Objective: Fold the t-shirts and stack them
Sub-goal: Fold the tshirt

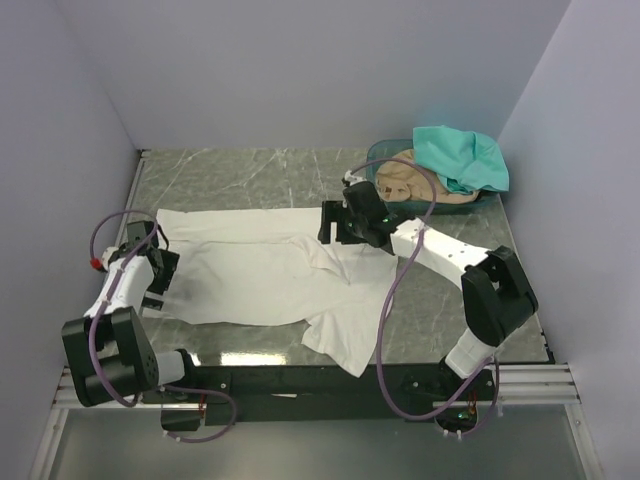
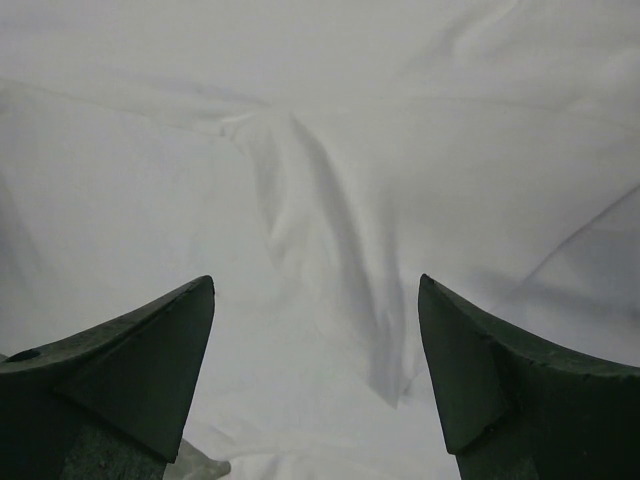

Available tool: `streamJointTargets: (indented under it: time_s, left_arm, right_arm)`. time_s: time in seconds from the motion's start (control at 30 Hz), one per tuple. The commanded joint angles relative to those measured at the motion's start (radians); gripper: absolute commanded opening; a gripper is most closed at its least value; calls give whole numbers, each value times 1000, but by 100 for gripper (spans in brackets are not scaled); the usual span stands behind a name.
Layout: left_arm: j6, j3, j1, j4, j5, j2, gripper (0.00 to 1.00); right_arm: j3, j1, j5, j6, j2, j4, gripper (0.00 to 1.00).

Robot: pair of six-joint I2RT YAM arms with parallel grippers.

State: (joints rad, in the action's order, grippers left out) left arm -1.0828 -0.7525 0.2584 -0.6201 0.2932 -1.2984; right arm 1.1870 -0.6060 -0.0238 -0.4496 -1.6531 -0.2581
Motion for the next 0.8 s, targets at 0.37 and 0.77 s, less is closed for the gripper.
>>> streamJointTargets:
  time_s: [0.37, 0.77]
  left_arm:
    - [-295, 145, 70, -251, 208, 304, 97]
    - [-307, 257, 99, -153, 192, 340, 75]
  right_arm:
    - [-90, 9, 22, -44, 87, 82, 89]
    - [-110, 8, 22, -50, 105, 71, 89]
